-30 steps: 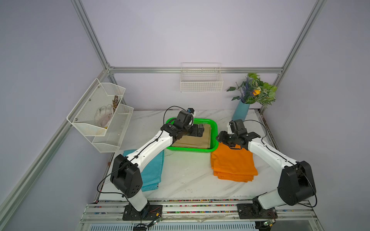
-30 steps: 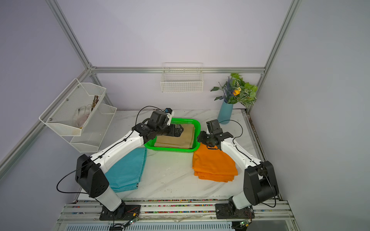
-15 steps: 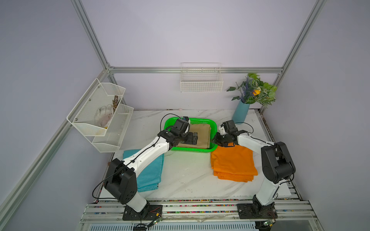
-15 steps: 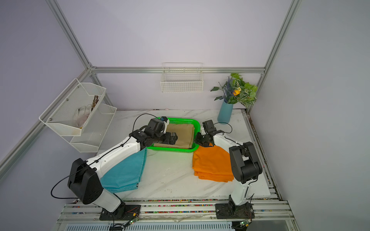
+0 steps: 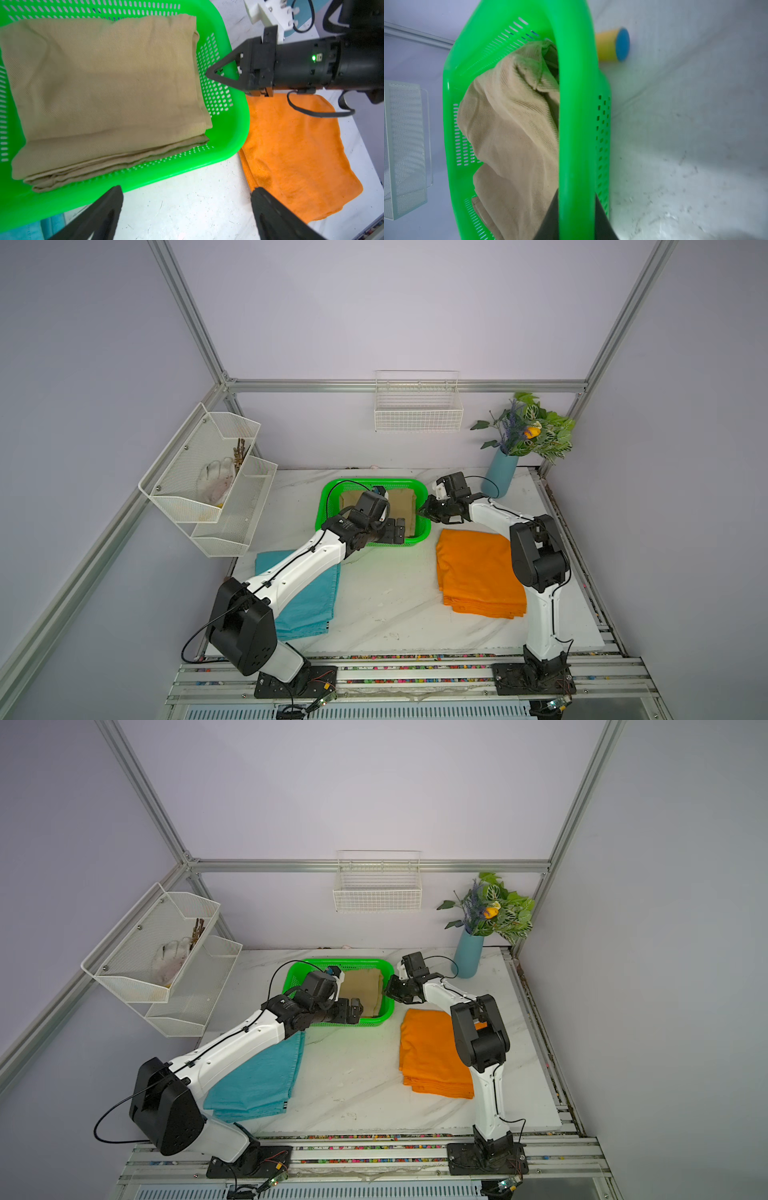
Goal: Put the folded long pants in the basket
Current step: Move the basket to the center of the board, then pick up the long pant at the center of the board.
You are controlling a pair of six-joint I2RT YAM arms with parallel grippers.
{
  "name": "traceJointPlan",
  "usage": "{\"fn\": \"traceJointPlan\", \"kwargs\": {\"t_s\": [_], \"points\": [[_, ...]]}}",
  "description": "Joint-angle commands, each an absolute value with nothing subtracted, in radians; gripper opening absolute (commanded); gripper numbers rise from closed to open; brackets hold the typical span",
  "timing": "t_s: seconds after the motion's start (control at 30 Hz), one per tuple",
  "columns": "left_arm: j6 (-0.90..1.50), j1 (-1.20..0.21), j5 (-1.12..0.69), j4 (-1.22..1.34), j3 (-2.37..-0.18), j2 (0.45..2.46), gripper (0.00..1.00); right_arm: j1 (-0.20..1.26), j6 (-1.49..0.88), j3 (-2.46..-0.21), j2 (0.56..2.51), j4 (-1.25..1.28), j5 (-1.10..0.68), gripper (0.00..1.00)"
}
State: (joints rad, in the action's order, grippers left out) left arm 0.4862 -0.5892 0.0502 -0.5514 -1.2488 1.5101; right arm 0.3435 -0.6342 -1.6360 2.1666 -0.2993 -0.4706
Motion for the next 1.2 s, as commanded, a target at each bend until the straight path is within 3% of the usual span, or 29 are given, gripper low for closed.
{"fn": "traceJointPlan", "kwargs": {"t_s": [0.0,0.1,0.3,0.4,0.53,0.73,0.87,1.0,1.17], "points": [[0.524,-0.581,0.042,-0.548,-1.233,1.488,1.00,0.350,-0.653,-1.770,2.247,-0.291,-0.503,0.15],[0.541,-0.582,0.034,-0.546,-1.214,1.488,1.00,0.348,-0.646,-1.908,2.321,-0.330,-0.503,0.14],[0.546,-0.583,-0.016,-0.536,-1.207,1.525,1.00,0.340,-0.570,-2.106,2.362,-0.466,-0.473,0.57],[0.545,-0.586,-0.098,-0.485,-1.202,1.570,1.00,0.320,-0.530,-2.063,2.281,-0.498,-0.442,0.60],[0.556,-0.603,-0.212,-0.408,-1.225,1.671,1.00,0.262,-0.498,-1.861,2.090,-0.525,-0.387,0.61],[0.553,-0.675,-0.276,-0.355,-1.298,1.810,1.00,0.065,-0.480,-1.360,1.705,-0.521,-0.337,0.61],[0.659,-0.687,-0.367,-0.237,-1.281,1.874,1.00,-0.022,-0.469,-1.104,1.452,-0.578,-0.160,0.96],[0.711,-0.698,-0.382,-0.185,-1.287,1.923,1.00,-0.087,-0.477,-0.931,1.284,-0.577,-0.071,0.99],[0.730,-0.705,-0.366,-0.148,-1.272,1.936,1.00,-0.203,-0.498,-0.809,1.262,-0.529,-0.151,0.99]]}}
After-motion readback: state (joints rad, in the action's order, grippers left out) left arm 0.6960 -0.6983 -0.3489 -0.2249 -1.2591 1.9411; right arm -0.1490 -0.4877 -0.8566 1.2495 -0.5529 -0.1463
